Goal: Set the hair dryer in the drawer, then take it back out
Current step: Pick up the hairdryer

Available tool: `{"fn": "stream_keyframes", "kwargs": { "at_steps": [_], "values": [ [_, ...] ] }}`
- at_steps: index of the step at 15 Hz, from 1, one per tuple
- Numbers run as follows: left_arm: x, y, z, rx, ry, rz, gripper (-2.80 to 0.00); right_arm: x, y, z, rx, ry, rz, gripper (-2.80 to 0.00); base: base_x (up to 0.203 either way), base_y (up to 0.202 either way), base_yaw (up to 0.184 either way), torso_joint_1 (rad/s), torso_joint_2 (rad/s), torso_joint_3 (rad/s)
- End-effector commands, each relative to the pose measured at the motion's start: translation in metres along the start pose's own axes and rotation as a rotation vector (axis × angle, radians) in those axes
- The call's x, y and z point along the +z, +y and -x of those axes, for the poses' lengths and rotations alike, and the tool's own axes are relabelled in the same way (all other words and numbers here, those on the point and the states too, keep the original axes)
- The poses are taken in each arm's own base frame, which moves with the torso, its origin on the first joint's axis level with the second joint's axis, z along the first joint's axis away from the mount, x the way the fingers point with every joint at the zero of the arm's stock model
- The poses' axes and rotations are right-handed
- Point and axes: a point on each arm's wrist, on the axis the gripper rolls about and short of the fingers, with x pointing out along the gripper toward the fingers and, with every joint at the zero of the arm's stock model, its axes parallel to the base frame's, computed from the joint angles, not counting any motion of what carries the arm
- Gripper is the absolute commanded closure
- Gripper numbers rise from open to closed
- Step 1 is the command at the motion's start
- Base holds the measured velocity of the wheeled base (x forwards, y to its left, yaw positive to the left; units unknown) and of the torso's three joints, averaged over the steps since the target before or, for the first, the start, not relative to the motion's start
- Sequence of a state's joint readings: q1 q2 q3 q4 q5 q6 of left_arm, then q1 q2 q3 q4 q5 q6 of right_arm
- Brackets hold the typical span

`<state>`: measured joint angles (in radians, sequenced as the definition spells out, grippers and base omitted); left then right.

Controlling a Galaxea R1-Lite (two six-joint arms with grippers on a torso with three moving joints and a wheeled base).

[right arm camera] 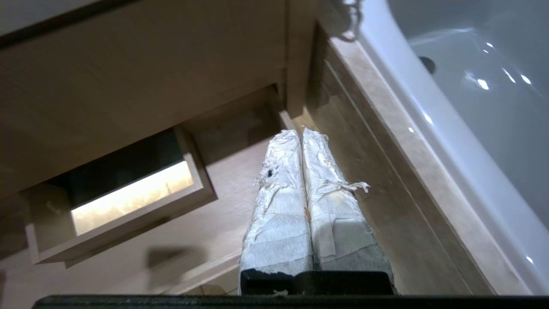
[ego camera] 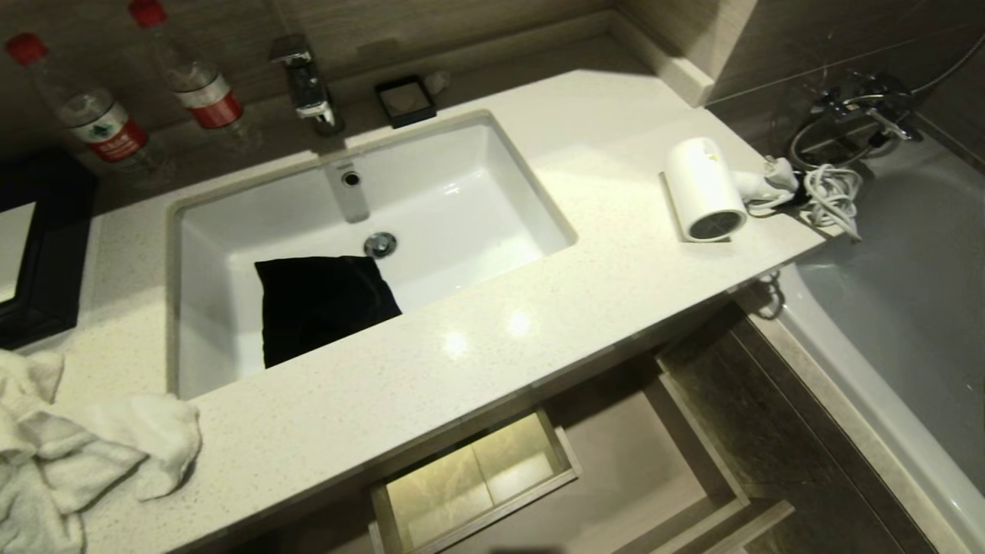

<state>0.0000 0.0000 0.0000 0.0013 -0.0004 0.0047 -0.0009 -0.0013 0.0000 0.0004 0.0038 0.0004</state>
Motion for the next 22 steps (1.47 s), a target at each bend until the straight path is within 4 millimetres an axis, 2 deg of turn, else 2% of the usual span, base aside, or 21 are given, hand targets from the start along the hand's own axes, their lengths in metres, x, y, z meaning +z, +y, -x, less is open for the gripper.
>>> {"fn": "stream_keyframes", "kwargs": {
  "at_steps": [1,11,12,15,17,19,22],
  "values": [
    [0.0,0.0,0.0,0.0,0.0,0.0,0.0,-0.001,0.0,0.0,-0.003,0.002,-0.003,0.0,0.0,0.001,-0.104,0.003,0.01,0.009],
    [0.0,0.0,0.0,0.0,0.0,0.0,0.0,0.005,0.0,0.001,0.0,-0.023,0.013,0.0,0.0,0.0,0.0,0.0,0.0,0.0],
    [0.0,0.0,0.0,0.0,0.0,0.0,0.0,0.018,0.0,0.004,0.0,-0.05,0.016,0.0,0.0,0.0,0.0,0.0,0.0,0.0],
    [0.0,0.0,0.0,0.0,0.002,0.0,0.0,0.082,0.0,0.021,-0.009,-0.093,0.021,0.0,0.0,0.0,0.0,0.0,0.0,0.0],
    [0.0,0.0,0.0,0.0,0.0,0.0,0.0,0.137,0.0,0.028,-0.013,-0.065,0.032,0.0,0.0,0.0,0.0,0.0,0.0,0.0],
    [0.0,0.0,0.0,0.0,0.002,0.0,0.0,0.185,0.0,0.02,-0.014,0.015,0.045,0.0,0.0,0.0,0.0,0.0,0.0,0.0],
    [0.0,0.0,0.0,0.0,0.001,0.0,0.0,0.243,0.0,-0.024,-0.012,0.17,0.063,0.0,0.0,0.0,0.0,0.0,0.0,0.0]
  ]
}}
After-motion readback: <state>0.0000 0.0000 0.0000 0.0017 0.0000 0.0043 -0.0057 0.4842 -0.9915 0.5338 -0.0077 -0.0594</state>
